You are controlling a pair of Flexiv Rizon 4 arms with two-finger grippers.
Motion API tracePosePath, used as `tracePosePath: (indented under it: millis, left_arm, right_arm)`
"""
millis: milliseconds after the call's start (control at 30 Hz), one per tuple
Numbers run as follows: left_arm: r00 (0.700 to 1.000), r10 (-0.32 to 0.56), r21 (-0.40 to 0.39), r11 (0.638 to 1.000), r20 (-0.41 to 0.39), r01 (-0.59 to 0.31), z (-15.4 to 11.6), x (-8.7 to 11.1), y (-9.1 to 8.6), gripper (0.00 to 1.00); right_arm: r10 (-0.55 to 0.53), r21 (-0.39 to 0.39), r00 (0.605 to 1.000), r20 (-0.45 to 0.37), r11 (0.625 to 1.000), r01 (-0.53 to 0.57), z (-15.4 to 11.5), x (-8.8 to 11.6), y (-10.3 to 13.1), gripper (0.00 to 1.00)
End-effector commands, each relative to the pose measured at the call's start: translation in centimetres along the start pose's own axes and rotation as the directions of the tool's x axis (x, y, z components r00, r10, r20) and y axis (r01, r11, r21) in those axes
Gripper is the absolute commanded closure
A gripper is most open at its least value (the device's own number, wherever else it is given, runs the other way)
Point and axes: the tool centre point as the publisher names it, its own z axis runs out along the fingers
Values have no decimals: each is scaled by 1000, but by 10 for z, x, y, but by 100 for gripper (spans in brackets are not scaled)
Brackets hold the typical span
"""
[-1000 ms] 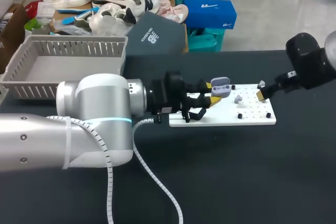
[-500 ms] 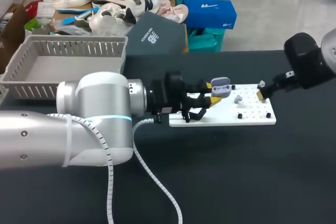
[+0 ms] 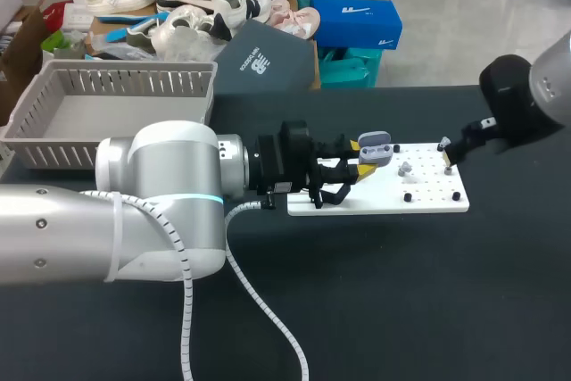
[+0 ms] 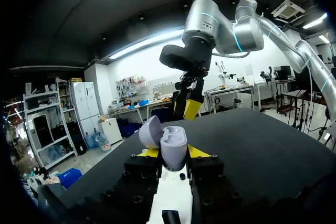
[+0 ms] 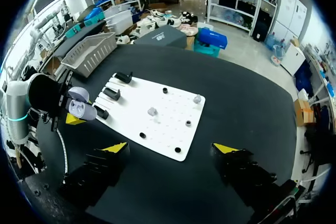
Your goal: Pick up each earbud case from the left stands, insert the matching earbuds, close the lid, and place the case in the box.
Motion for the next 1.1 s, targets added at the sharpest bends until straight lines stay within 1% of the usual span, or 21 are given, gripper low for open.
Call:
tracePosePath:
  millis: [33, 100, 233, 267, 500, 767, 1000, 1100]
  left_arm:
    - [1000, 2, -12, 1000, 3, -2, 1, 1, -2, 100]
    - [1000, 2, -12, 1000, 3, -2, 1, 1, -2, 100]
    - [1000, 2, -12, 1000, 3, -2, 1, 1, -2, 100]
    - [1000, 2, -12, 1000, 3, -2, 1, 1, -2, 100]
    - [1000, 2, -12, 1000, 3, -2, 1, 1, -2, 100]
    - [1000, 2, -12, 1000, 3, -2, 1, 1, -2, 100]
    - [1000, 2, -12, 1000, 3, -2, 1, 1, -2, 100]
    - [1000, 2, -12, 1000, 3, -2, 1, 1, -2, 100]
  right_arm:
    - [-6, 190, 1000, -22, 982, 10, 8, -11, -1, 0]
    - [-19, 209, 999, -37, 978, 27, 12, -15, -4, 0]
    - [-38, 204, 998, -43, 978, 46, 19, -20, -9, 0]
    - [-41, 201, 998, -55, 978, 51, 23, -21, -12, 0]
    - [-38, 204, 997, -70, 978, 52, 38, -28, -19, 0]
    - [-26, 176, 995, -92, 983, 42, 57, -34, -27, 0]
    - [-66, 164, 990, -125, 983, 86, 72, -43, -28, 0]
    - [-106, 145, 983, -147, 981, 127, 81, -44, -34, 0]
